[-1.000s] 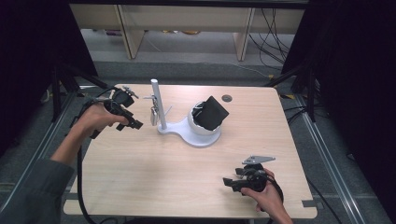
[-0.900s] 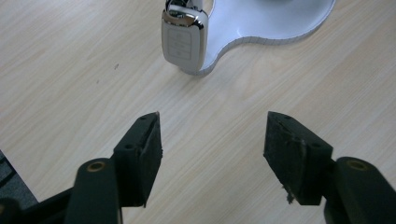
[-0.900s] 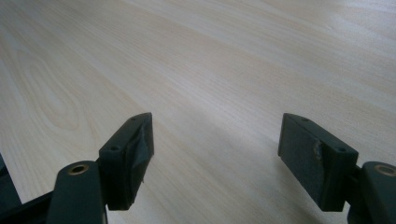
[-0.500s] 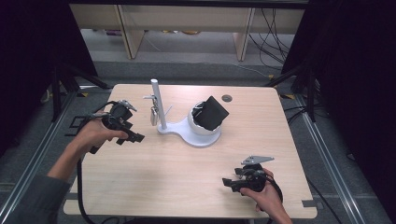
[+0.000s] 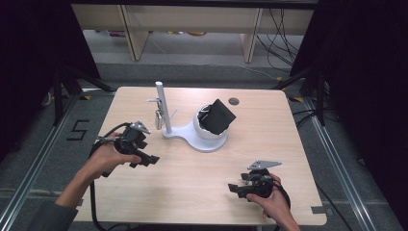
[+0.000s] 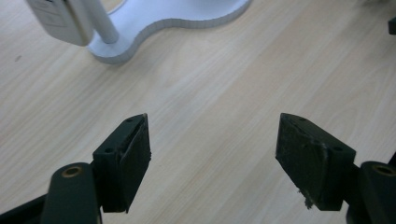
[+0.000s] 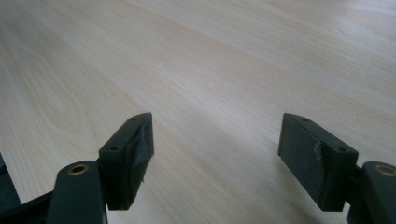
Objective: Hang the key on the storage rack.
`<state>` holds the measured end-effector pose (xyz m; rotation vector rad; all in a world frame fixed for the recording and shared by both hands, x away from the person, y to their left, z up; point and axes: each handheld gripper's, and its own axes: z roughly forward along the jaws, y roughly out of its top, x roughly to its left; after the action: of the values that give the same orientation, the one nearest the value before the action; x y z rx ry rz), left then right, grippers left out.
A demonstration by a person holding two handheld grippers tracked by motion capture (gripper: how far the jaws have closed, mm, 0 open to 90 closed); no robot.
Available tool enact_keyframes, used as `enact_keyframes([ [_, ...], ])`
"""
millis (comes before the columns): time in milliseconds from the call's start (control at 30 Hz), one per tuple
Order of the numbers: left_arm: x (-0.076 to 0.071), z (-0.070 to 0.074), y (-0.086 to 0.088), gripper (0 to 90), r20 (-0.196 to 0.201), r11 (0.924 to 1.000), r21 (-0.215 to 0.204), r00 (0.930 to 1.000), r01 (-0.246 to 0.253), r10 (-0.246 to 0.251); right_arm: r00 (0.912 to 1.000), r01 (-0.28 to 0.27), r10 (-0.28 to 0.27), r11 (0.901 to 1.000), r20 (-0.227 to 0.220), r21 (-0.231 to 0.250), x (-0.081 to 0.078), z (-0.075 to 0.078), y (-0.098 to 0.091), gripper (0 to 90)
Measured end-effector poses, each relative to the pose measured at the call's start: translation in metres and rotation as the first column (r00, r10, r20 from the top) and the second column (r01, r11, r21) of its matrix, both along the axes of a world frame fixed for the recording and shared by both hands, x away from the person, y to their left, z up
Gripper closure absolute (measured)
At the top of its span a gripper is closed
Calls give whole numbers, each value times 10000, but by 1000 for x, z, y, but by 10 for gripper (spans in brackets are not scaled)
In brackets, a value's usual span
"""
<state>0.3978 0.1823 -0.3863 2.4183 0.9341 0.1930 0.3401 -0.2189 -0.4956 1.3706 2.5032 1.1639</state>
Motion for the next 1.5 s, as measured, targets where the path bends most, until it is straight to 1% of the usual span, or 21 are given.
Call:
enact_keyframes([
  [33, -3, -1, -2, 257, -38, 9999, 31, 9999, 157, -157, 9994, -147, 149, 9999, 320, -85, 2, -1, -1, 279],
  [67, -5, -2, -4, 254, -40, 9999, -31, 9999, 167, -167, 10000, -40, 41, 10000, 63, -1, 0, 0, 1, 279],
  [100, -7, -3, -6, 249, -69, 9995, 27, 9995, 320, -320, 9996, -149, 149, 9999, 220, -21, 1, -1, 1, 279],
  [233, -14, -5, -12, 226, -41, 9990, 6, 9990, 450, -450, 9997, -137, 138, 9999, 193, -45, 1, -1, 1, 279],
  [267, -16, -7, -15, 223, -42, 9981, 19, 9981, 610, -610, 9997, -145, 145, 9999, 201, -27, 2, 0, 1, 279],
  [400, -19, -11, -18, 213, -117, 9977, -50, 9977, 674, -675, 9997, -139, 140, 9999, 206, -32, 2, 0, 1, 279],
  [467, -20, -14, -20, 208, -159, 9972, -48, 9970, 751, -752, 9999, -122, 122, 9999, 105, 8, 1, 0, 2, 279],
  [533, -22, -17, -22, 205, -209, 9966, -54, 9964, 824, -825, 9995, -166, 167, 9998, 265, -50, 2, 0, 1, 279],
  [667, -26, -23, -25, 201, -223, 9952, -117, 9950, 976, -979, 9995, -166, 168, 9998, 253, -66, 2, 0, 2, 279],
  [733, -28, -26, -27, 201, -268, 9945, -127, 9942, 1038, -1041, 9999, -18, 17, 10000, 108, 24, 0, 0, 3, 279],
  [800, -31, -29, -28, 202, -271, 9938, -141, 9935, 1106, -1109, 9994, -147, 149, 9999, 308, -69, 2, -1, 2, 279],
  [833, -32, -31, -29, 202, -273, 9935, -153, 9932, 1130, -1134, 9995, -129, 131, 9999, 284, -55, 1, -1, 2, 279],
  [1000, -39, -36, -31, 201, -146, 9920, -119, 9919, 1259, -1260, 9996, -111, 111, 9999, 263, -28, 1, -1, 2, 279],
  [1033, -40, -37, -31, 200, -119, 9918, -107, 9918, 1273, -1274, 10000, -19, 19, 10000, 76, 8, 0, 0, 3, 279],
  [1067, -42, -38, -31, 200, -142, 9921, -152, 9921, 1247, -1250, 9996, -156, 157, 9999, 234, -38, 1, -1, 2, 279],
  [1267, -52, -47, -34, 200, -32, 9899, -95, 9899, 1415, -1416, 9996, -100, 101, 9999, 281, -42, 1, -1, 2, 279],
  [1300, -53, -50, -35, 200, -6, 9897, -81, 9897, 1432, -1433, 9999, -12, 12, 10000, 129, 17, 0, 0, 3, 279],
  [1400, -58, -55, -37, 200, 129, 9888, 184, 9888, 1483, -1486, 9998, -118, 119, 9999, 185, -45, 1, -1, 3, 279],
  [1433, -60, -57, -37, 199, 135, 9883, 185, 9883, 1514, -1516, 10000, -20, 20, 10000, -5, 31, 0, 0, 4, 279],
  [1467, -61, -60, -38, 199, 203, 9878, 118, 9876, 1552, -1554, 10000, -31, 31, 10000, 17, 11, 0, 0, 4, 279],
  [1500, -63, -62, -39, 199, 224, 9877, 114, 9875, 1557, -1559, 9995, -144, 146, 9999, 268, -82, 1, -1, 2, 279],
])
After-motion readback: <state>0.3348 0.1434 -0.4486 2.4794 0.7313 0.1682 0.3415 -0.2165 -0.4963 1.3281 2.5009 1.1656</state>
